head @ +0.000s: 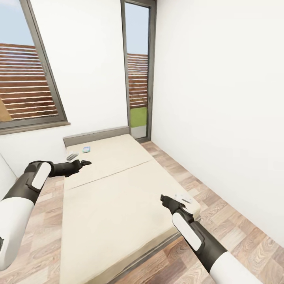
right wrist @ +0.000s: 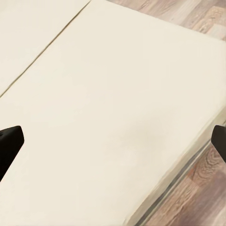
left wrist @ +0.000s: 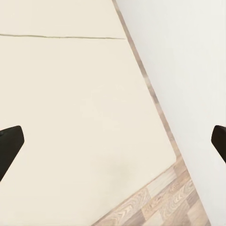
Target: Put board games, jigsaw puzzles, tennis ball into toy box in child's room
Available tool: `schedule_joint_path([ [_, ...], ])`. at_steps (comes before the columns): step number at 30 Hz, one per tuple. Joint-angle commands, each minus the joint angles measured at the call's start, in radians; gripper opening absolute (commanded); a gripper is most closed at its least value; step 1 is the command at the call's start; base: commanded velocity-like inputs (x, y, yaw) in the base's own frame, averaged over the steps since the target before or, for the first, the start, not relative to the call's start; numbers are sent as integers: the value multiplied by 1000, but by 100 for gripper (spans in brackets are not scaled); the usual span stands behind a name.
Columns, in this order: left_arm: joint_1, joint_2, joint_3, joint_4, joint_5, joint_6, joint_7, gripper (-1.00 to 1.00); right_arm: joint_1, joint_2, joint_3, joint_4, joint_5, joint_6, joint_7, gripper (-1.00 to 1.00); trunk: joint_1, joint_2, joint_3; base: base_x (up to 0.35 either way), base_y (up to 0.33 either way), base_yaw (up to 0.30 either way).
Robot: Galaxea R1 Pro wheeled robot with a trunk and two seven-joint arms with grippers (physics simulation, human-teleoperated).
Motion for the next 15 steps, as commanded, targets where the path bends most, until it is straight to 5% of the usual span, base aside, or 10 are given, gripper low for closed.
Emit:
schedule_joint_path([
  [1, -1, 0, 3, 0, -6, 5, -7, 100, -1, -1, 2, -2, -3, 4, -7, 100, 1, -2, -3, 0, 44, -23],
  [15, -1, 0, 3, 0, -6, 5, -7, 100, -1, -1, 3, -1, -4, 4, -7, 100, 1, -2, -3, 0, 52, -5],
])
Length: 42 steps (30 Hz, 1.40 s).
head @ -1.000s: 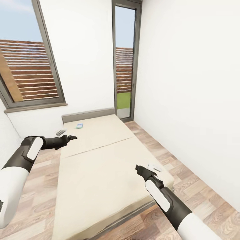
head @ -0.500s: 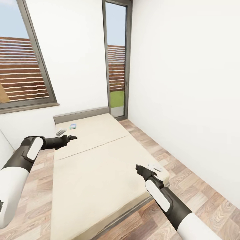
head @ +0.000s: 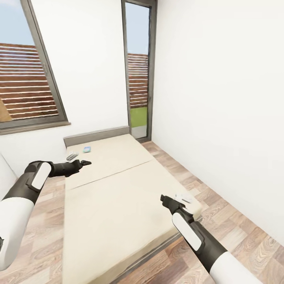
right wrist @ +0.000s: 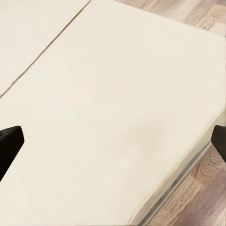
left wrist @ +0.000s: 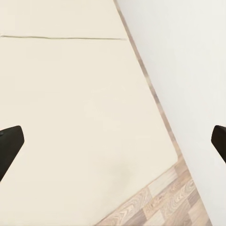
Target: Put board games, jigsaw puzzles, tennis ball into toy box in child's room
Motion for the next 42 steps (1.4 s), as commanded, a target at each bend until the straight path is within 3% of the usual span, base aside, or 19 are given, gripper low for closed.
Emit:
schedule_joint_path([
  [1, -1, 0, 3, 0, -6, 5, -7, 100, -1, -1, 3, -2, -3, 4, -7, 100, 1, -2, -2, 0, 203, 0],
  [42, -1, -11, 3, 0, -7, 5, -7, 100, -1, 0, 7, 12, -3, 4, -7, 100, 1, -2, -3, 0, 102, 0],
])
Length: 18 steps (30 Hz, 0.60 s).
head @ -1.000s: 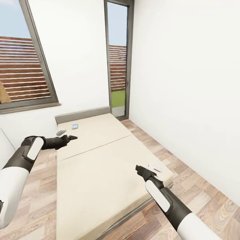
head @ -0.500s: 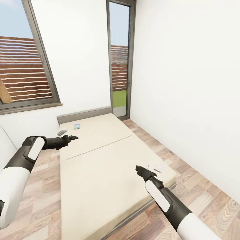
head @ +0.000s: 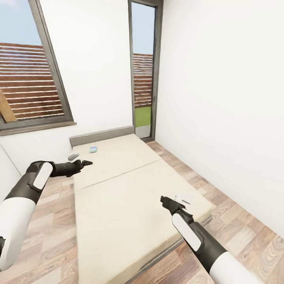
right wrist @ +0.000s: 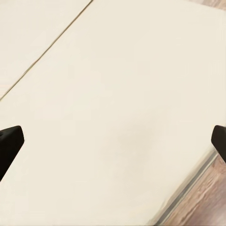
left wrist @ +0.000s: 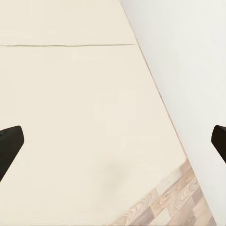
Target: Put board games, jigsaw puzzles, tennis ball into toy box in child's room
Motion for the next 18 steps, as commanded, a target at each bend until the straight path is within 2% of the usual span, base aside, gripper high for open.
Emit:
schedule_joint_path([
  [1, -1, 0, 3, 0, -6, 4, -8, 100, -1, -1, 3, -2, -3, 4, -7, 100, 1, -2, -3, 0, 252, 0],
  [11, -1, 0, 3, 0, -6, 4, -8, 100, -1, -1, 3, 10, -3, 4, -7, 100, 1, -2, -7, 21, 246, 0],
  [18, -1, 0, 3, 0, -6, 4, -8, 100, -1, 0, 2, 29, -3, 4, -6, 100, 1, -2, -11, 32, 95, 0],
])
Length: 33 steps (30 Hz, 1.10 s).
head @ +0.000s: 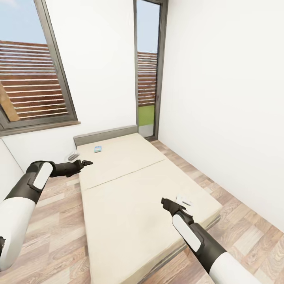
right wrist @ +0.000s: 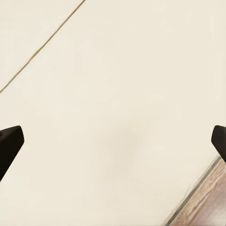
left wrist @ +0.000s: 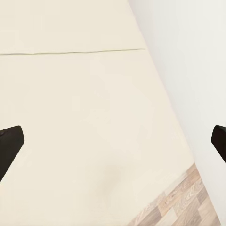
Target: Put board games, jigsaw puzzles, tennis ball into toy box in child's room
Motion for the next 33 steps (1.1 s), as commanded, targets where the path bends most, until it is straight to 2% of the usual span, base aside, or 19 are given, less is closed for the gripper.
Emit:
schedule_joint_path([
  [1, -1, 0, 3, 0, -6, 5, -7, 100, -1, -1, 3, -1, -3, 4, -7, 100, 1, -2, -3, 12, 35, -5],
  [16, -1, 0, 3, 0, -6, 5, -7, 100, -1, -1, 3, 4, -3, 4, -3, 100, 1, -2, -10, 2, 114, -169],
  [27, -1, 0, 3, 0, -6, 5, -7, 100, -1, -1, 5, 4, -2, 2, -3, 100, 1, -2, -11, 0, 39, -34],
  [33, -1, 0, 3, 0, -6, 5, -7, 100, -1, -1, 5, 4, -1, 2, -2, 100, 1, -2, -11, 0, 167, -12],
])
